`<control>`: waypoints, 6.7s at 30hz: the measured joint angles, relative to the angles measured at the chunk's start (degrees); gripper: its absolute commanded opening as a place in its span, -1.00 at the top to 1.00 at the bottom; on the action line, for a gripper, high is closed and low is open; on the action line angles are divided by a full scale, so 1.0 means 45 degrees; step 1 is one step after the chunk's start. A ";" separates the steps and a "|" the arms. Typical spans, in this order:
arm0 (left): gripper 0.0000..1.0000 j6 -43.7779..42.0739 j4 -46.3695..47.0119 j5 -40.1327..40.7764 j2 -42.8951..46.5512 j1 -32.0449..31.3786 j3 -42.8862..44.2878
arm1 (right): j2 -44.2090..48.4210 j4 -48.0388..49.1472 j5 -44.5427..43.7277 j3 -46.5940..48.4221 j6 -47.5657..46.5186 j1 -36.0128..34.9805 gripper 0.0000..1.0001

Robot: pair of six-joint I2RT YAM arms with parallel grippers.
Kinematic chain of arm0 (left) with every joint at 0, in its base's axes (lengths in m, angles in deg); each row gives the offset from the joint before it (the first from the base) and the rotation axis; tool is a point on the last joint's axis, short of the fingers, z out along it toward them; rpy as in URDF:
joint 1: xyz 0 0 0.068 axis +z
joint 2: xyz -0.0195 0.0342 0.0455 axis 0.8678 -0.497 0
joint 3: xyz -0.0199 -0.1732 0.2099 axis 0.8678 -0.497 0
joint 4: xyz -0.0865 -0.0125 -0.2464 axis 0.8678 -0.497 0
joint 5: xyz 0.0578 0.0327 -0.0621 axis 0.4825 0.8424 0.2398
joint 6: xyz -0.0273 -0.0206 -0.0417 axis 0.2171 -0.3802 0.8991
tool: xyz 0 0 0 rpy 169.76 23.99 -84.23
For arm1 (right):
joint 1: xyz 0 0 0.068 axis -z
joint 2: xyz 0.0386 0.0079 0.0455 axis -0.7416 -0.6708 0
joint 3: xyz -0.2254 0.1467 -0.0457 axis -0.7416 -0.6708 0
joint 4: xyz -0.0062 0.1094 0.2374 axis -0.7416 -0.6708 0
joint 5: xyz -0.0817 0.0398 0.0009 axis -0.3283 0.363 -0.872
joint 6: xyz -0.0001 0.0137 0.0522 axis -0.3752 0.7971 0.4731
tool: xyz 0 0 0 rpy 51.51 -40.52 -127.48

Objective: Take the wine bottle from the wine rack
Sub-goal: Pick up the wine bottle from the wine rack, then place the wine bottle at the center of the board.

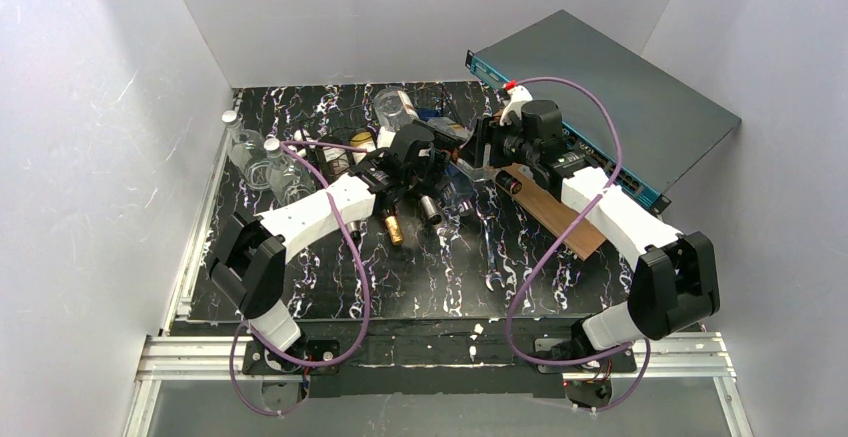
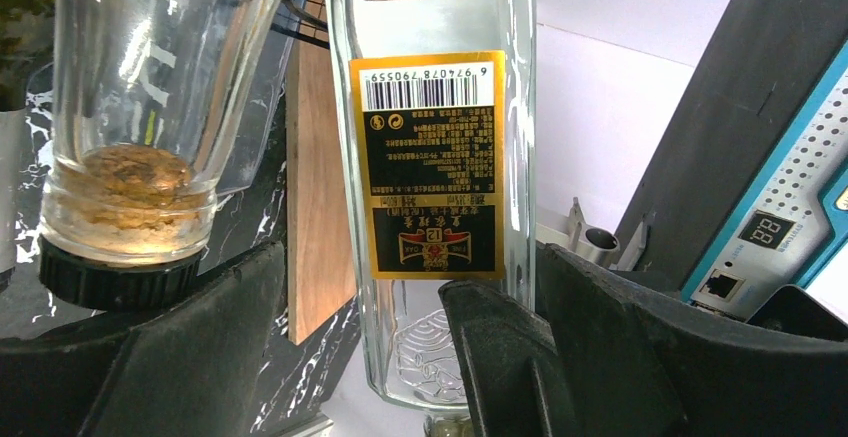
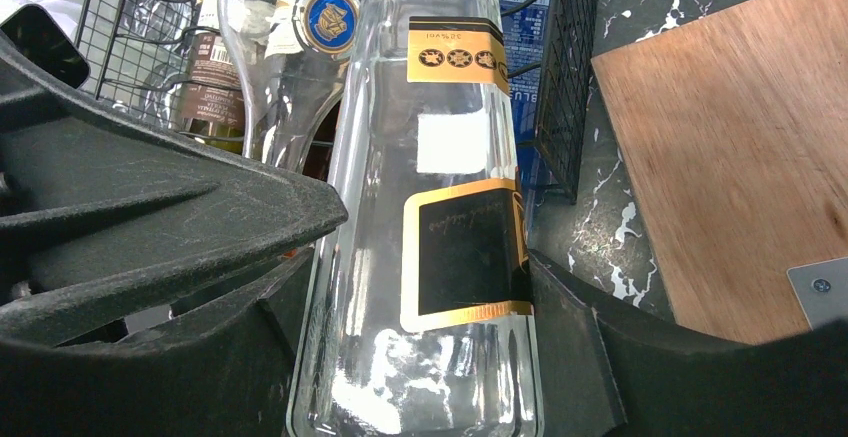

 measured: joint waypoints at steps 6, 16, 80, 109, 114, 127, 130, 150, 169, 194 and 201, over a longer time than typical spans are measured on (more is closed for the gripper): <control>-0.95 -0.0005 0.0194 -0.0155 -0.0092 0.0005 0.0000 | 0.0058 -0.0044 0.0068 -0.0015 0.0005 0.0019 0.97; -0.90 -0.0005 0.0199 -0.0155 -0.0092 0.0005 0.0000 | 0.0452 -0.0850 0.0189 -0.0015 0.0053 0.0083 0.97; -0.65 -0.1282 -0.0393 -0.1520 -0.1583 0.0180 0.1812 | 0.1287 -0.3094 -0.0452 0.0539 -0.0525 -0.0117 0.97; -0.24 -0.1690 -0.0248 -0.1860 -0.1719 -0.0049 0.1885 | 0.1666 -0.3764 -0.0384 0.0559 -0.0806 -0.0107 0.97; -0.21 -0.1690 -0.0277 -0.1797 -0.1685 -0.0117 0.1885 | 0.1676 -0.3988 -0.0374 0.0665 -0.0869 -0.0102 0.97; -0.21 -0.1661 -0.0471 -0.1282 -0.1472 -0.0491 0.1885 | 0.1817 -0.4677 -0.0316 0.0918 -0.1098 -0.0107 0.97; -0.21 -0.1583 -0.0573 -0.1044 -0.1384 -0.0597 0.1880 | 0.1855 -0.4779 -0.0243 0.0952 -0.1103 -0.0107 0.97; -0.24 -0.0199 -0.0117 0.0087 -0.0024 -0.1991 0.0981 | 0.3915 -0.6679 -0.0180 0.1117 -0.1831 -0.0097 0.97; -0.40 0.2152 0.0238 0.2147 0.1384 -0.4046 -0.1302 | 0.5119 -0.8864 0.1413 0.0491 -0.4056 -0.0087 0.97; -0.81 0.4838 0.1443 0.3410 0.3589 -0.5333 -0.6173 | 0.2890 -0.9510 0.0583 0.0253 -0.6144 -0.3842 0.97; -0.91 0.5323 0.1860 0.3317 0.3604 -0.5372 -0.6931 | 0.2312 -0.9296 0.0272 0.0068 -0.6368 -0.4449 0.97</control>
